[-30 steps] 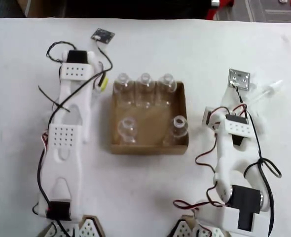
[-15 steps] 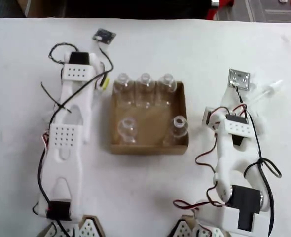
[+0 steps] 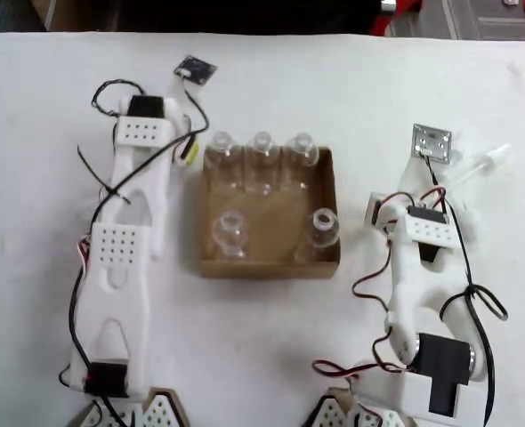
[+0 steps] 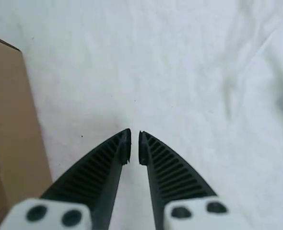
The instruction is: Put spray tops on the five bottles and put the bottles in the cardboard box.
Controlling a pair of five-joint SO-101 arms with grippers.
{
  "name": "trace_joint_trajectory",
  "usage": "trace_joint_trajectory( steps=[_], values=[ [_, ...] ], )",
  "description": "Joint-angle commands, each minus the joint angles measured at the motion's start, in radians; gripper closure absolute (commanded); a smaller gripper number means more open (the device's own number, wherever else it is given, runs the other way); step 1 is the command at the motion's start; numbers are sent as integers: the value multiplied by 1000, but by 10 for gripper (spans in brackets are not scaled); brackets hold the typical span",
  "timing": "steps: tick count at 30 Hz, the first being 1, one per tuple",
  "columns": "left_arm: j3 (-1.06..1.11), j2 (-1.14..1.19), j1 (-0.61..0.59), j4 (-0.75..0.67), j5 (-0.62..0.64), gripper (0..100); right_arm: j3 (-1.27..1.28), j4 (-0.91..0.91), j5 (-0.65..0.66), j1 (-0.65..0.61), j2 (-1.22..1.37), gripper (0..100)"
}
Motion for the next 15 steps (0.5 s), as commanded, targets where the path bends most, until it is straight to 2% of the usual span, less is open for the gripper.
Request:
trace_joint_trajectory(
  steps=[1, 4, 10, 15],
  values=[
    [-8, -19, 21, -18, -23, 912, -8, -16, 12, -8, -10, 982],
    [-6, -22, 22, -18, -68, 944, -8, -16, 12, -8, -10, 982],
    [-25, -31, 31, 12, -87, 946, -8, -16, 12, -10, -10, 982],
    [-164, -107, 13, 143, -81, 946, -8, -18, 12, -10, -10, 982]
  ],
)
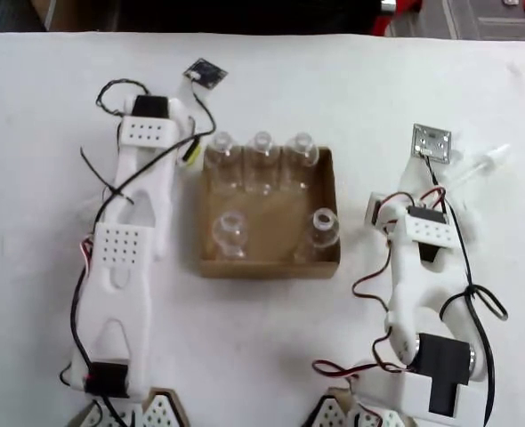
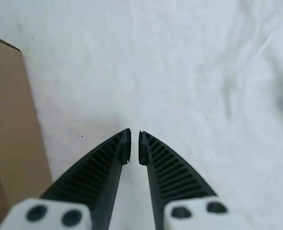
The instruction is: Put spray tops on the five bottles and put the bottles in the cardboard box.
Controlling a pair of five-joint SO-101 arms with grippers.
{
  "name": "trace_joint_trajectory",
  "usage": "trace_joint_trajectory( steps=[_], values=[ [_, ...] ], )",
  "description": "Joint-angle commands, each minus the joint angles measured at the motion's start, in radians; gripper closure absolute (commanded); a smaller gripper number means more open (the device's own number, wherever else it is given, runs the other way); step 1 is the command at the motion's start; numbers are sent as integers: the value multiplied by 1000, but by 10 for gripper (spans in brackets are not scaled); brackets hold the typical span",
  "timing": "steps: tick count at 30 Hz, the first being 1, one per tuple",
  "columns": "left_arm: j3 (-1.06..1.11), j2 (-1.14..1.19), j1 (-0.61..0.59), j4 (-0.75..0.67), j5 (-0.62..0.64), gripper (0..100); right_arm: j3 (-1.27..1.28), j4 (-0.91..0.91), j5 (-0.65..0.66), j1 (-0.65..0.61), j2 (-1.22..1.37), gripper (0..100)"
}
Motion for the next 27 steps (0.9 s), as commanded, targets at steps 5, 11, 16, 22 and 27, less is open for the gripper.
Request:
trace_joint_trajectory(
  steps=[5, 11, 16, 22, 27],
  values=[
    [-307, -202, -4, 204, -3, 946, -8, -18, 12, -10, -10, 982],
    [-292, -378, -13, 206, 8, 947, -8, -18, 12, -8, -10, 982],
    [-292, -544, -12, 207, 258, 947, -8, -18, 12, -8, -10, 982],
    [-288, -696, 15, 209, 396, 947, -8, -18, 12, -8, -10, 982],
    [-160, -822, 85, 209, 394, 959, -8, -18, 12, -8, -10, 982]
  ],
)
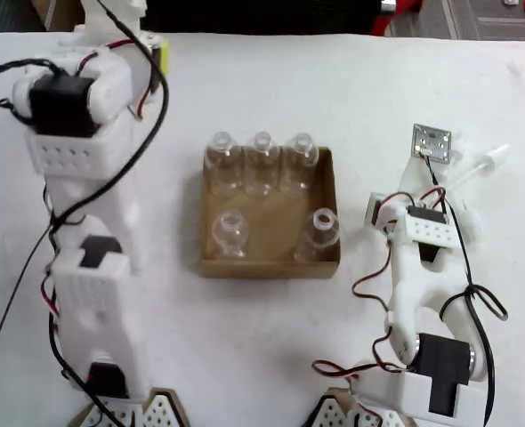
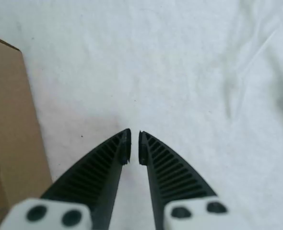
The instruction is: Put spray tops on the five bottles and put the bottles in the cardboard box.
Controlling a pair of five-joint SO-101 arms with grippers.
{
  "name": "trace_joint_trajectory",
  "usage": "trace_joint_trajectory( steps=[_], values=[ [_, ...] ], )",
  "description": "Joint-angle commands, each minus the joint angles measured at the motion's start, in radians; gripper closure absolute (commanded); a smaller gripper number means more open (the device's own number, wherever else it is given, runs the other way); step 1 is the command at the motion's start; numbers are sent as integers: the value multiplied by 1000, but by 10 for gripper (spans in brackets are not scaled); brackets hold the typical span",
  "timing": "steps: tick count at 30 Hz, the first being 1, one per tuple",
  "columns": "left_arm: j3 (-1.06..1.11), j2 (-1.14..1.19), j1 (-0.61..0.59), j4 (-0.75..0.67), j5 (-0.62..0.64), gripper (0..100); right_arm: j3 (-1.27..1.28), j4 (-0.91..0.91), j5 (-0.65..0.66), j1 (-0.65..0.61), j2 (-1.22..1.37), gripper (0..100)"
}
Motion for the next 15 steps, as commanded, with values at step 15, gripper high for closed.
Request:
trace_joint_trajectory(
  steps=[15],
  values=[
    [618, -604, 196, -37, 23, 979, -8, -18, 12, -8, -10, 982]
  ],
)
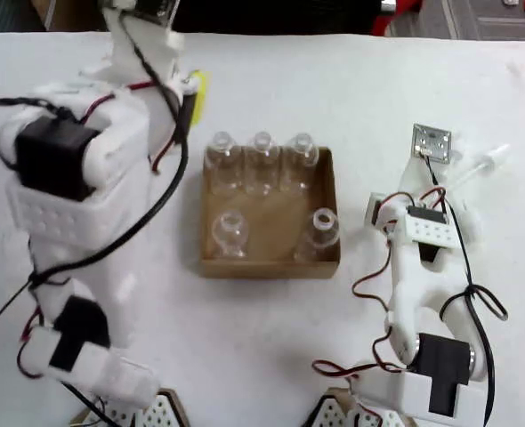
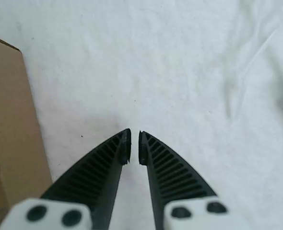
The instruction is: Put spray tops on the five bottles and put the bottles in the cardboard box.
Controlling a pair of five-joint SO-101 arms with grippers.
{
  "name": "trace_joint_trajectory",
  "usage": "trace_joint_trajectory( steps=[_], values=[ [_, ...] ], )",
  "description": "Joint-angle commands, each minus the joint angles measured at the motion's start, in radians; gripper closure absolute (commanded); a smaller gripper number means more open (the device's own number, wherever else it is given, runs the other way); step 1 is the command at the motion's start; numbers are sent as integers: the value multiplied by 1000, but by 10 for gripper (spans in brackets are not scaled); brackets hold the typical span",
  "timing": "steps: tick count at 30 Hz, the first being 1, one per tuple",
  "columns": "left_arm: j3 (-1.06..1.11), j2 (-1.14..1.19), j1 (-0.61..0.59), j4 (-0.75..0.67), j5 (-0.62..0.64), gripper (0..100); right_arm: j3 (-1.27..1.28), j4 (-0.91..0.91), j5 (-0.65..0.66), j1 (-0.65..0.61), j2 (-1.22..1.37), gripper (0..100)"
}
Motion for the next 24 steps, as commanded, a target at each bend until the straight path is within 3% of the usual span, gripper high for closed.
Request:
trace_joint_trajectory(
  steps=[1, 6, 24],
  values=[
    [49, -99, 15, -40, 31, 979, -8, -18, 12, -8, -10, 982],
    [58, -148, 21, -34, 138, 979, -8, -18, 12, -8, -10, 982],
    [80, -10, 24, -3, 133, 979, -8, -18, 12, -10, -10, 981]
  ],
)
